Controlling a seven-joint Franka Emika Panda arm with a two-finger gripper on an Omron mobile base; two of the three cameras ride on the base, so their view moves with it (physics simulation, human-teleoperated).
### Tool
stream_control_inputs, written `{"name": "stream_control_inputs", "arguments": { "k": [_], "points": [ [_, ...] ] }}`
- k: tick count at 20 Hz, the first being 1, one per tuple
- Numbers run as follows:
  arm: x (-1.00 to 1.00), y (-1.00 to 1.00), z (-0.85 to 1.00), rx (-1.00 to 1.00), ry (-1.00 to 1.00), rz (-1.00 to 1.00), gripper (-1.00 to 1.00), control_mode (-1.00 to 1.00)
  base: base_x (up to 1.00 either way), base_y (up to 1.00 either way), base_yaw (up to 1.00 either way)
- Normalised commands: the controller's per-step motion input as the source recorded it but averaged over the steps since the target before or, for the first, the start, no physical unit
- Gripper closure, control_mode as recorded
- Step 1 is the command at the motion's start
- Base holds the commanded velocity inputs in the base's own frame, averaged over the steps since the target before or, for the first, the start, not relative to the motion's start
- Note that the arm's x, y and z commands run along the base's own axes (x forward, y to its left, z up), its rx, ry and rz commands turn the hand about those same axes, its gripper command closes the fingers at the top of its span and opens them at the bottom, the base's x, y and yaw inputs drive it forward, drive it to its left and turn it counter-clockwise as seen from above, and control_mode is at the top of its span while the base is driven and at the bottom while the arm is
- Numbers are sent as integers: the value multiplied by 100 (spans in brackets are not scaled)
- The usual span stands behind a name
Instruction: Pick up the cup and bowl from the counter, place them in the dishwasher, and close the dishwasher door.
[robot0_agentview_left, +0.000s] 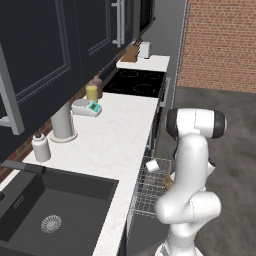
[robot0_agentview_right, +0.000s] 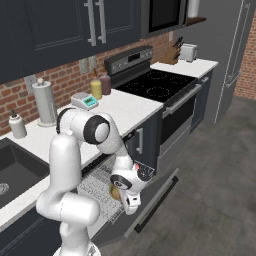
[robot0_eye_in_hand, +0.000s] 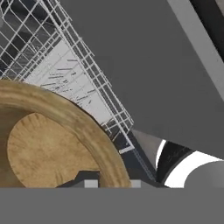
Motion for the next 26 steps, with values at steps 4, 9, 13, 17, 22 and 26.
{"name": "stream_control_inputs", "arguments": {
  "k": [4, 9, 13, 17, 22, 26],
  "points": [
    [43, 27, -29, 12, 0, -3, 100, -100, 0, 0, 0],
    [59, 36, -7, 10, 0, -4, 100, -100, 0, 0, 0],
    [64, 26, 0, 8, 0, -6, 100, -100, 0, 0, 0],
    [58, 17, -10, 4, 1, -8, 100, -100, 0, 0, 0],
    [48, 12, -32, 1, 9, -12, 100, -100, 0, 0, 0],
    [42, 8, -47, 0, 12, -14, 100, -100, 0, 0, 0]
  ]
}}
